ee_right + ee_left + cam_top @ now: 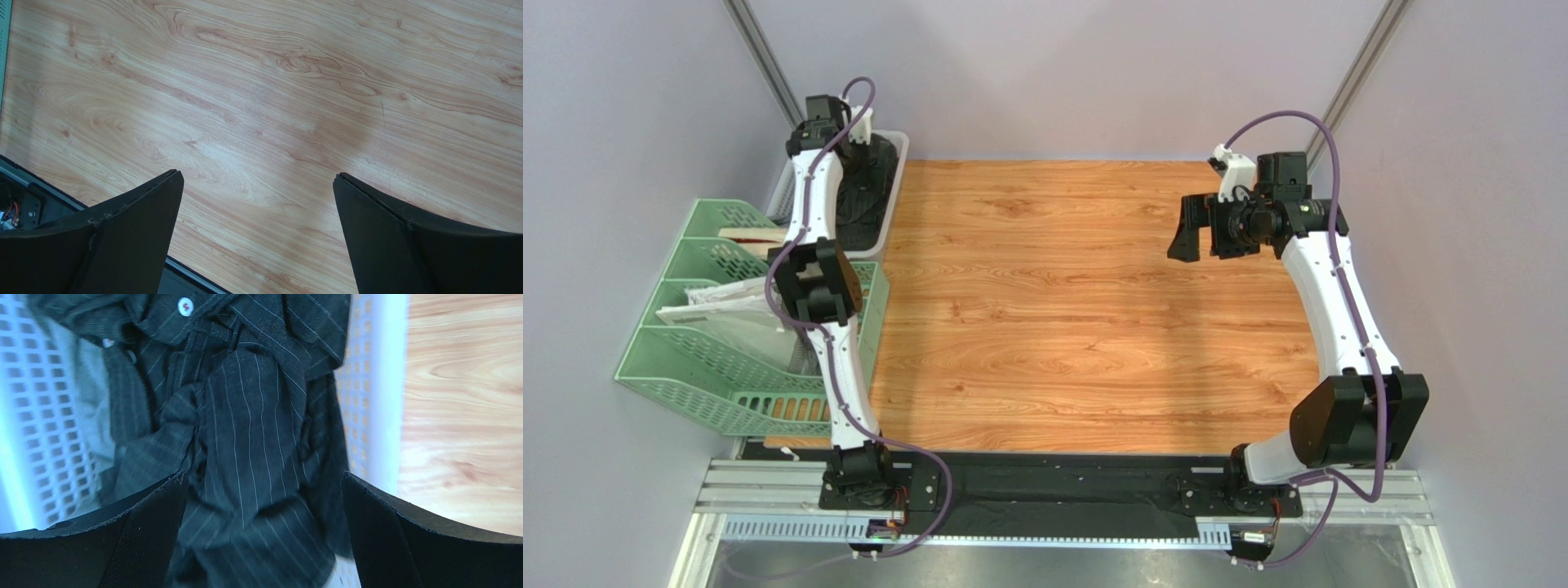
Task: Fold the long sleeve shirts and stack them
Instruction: Grab the shirt from the pile
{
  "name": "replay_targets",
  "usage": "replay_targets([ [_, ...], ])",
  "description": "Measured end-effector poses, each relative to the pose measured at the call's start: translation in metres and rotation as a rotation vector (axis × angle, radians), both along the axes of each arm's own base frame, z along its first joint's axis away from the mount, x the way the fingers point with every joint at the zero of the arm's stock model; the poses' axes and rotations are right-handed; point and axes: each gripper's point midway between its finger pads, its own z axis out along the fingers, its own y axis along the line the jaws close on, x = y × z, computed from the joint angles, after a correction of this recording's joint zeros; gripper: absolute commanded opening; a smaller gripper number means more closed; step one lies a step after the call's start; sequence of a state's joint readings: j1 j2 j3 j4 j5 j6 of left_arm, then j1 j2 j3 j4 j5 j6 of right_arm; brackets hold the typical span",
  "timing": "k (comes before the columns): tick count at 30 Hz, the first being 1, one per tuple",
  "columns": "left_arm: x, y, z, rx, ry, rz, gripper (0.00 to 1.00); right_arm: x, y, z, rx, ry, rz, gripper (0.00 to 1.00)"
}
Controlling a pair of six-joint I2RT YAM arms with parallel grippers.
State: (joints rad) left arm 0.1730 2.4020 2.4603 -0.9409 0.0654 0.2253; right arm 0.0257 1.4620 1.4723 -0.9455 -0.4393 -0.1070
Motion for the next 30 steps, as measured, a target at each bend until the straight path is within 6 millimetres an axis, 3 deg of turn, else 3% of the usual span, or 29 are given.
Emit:
replay_targets([
  [5,0.008,0.007,-0.042,0.031,0.053,-0.009,0.90,0.001,0.000,-0.004,-0.003,0.011,0.001,1.00],
  [8,0.009,0.010,-0.060,0.049,0.078,-0.018,0.71,0.002,0.000,-0.007,-0.004,0.018,0.002,1.00],
  [9,0.010,0.012,-0.064,0.057,0.084,-0.020,0.58,0.003,0.000,-0.008,-0.005,0.021,0.002,1.00],
  [11,0.011,0.015,-0.069,0.076,0.089,-0.025,0.43,0.004,-0.001,-0.011,-0.007,0.029,0.002,1.00],
  [12,0.011,0.017,-0.070,0.085,0.090,-0.026,0.15,0.004,-0.001,-0.012,-0.007,0.032,0.003,1.00],
  [13,0.012,0.018,-0.069,0.092,0.088,-0.027,0.00,0.004,-0.001,-0.013,-0.008,0.035,0.003,1.00],
  [19,0.014,0.018,-0.046,0.099,0.049,-0.045,0.00,0.006,-0.001,-0.019,-0.007,0.053,0.003,1.00],
  [21,0.014,0.017,-0.021,0.102,0.007,-0.047,0.00,0.006,0.000,-0.019,-0.006,0.054,0.004,1.00],
  [23,0.013,0.017,0.020,0.117,-0.069,-0.044,0.00,0.006,0.000,-0.019,-0.004,0.054,0.005,1.00],
  [27,-0.001,0.014,0.158,0.171,-0.351,-0.029,0.00,0.006,0.002,-0.018,0.003,0.055,0.011,1.00],
  [28,-0.011,0.012,0.203,0.188,-0.453,-0.021,0.00,0.006,0.002,-0.018,0.005,0.054,0.013,1.00],
  [30,-0.031,0.008,0.274,0.213,-0.614,-0.009,0.00,0.005,0.003,-0.018,0.008,0.054,0.015,1.00],
])
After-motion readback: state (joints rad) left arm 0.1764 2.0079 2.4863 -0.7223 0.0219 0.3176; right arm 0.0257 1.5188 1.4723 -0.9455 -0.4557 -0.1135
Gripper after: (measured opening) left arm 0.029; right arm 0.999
